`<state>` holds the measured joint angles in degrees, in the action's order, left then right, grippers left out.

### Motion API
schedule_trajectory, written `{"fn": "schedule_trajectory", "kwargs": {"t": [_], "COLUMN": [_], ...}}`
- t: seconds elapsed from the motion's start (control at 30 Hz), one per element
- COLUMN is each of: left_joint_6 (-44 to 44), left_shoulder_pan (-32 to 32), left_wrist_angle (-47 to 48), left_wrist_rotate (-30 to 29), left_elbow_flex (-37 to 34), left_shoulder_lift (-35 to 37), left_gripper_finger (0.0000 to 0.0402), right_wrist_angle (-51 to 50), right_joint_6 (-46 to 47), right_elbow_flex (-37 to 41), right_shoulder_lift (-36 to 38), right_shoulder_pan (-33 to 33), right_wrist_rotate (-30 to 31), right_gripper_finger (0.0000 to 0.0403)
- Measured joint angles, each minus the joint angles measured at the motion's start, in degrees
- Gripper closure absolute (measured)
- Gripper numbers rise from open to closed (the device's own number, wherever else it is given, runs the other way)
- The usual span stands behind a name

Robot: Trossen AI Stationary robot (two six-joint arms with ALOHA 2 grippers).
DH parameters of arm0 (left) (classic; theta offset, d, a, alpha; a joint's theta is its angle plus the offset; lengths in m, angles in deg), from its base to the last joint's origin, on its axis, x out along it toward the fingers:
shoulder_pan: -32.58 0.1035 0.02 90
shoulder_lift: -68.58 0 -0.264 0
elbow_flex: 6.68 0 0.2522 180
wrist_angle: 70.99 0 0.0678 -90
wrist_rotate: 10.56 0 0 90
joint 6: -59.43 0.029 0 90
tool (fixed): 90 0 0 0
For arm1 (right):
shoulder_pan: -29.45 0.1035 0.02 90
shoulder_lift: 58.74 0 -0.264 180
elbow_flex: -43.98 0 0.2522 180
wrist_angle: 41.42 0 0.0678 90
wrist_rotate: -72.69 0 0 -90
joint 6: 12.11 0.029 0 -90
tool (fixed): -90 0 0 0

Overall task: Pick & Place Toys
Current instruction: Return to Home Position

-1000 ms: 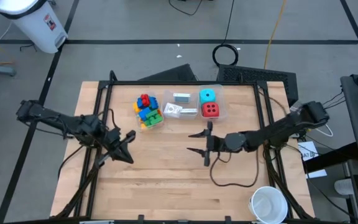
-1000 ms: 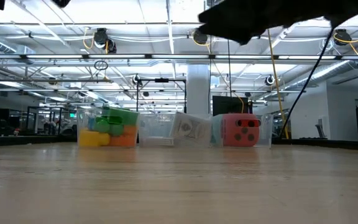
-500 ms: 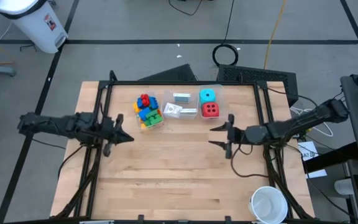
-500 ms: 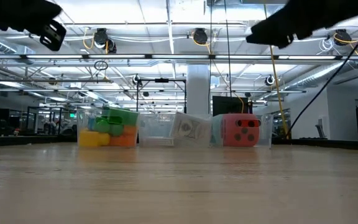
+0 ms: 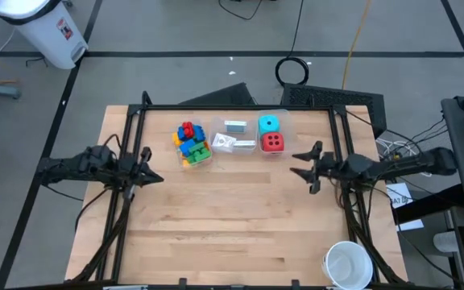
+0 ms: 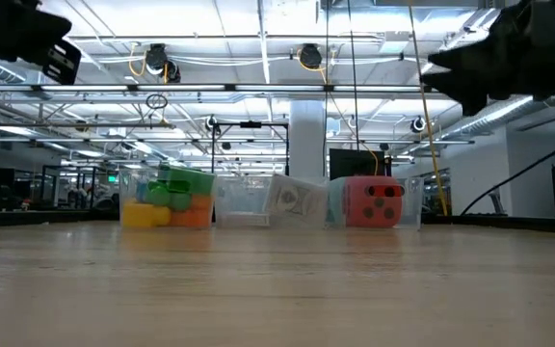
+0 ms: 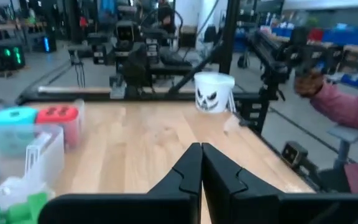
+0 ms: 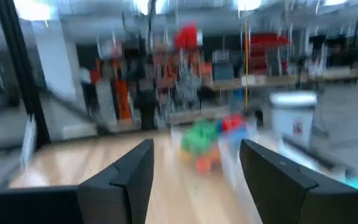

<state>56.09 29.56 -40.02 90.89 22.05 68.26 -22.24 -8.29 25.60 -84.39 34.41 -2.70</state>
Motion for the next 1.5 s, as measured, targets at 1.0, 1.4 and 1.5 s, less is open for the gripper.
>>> {"fn": "schedule_trajectory", "kwargs": {"t": [1.0, 1.4, 1.5], "left_joint_6": [1.71, 1.60, 1.60], "left_shoulder_pan": [7.51, 7.51, 7.51], "left_wrist_angle": [-20.38, -20.37, -20.39], "left_wrist_rotate": [-1.45, -1.47, -1.47], "left_elbow_flex": [-14.13, -14.13, -14.13], "left_shoulder_lift": [-2.29, -2.29, -2.29], "left_gripper_finger": [0.0392, 0.0392, 0.0392], "right_wrist_angle": [-4.08, -4.10, -4.10], "right_joint_6": [-12.47, -12.45, -12.45], "right_elbow_flex": [1.79, 1.86, 1.86], "right_shoulder_lift": [5.99, 5.99, 5.99], "right_shoulder_pan": [-2.74, -2.74, -2.74], "right_wrist_rotate": [-1.22, -1.22, -1.22], "right_gripper_finger": [0.0195, 0.0195, 0.0195]}}
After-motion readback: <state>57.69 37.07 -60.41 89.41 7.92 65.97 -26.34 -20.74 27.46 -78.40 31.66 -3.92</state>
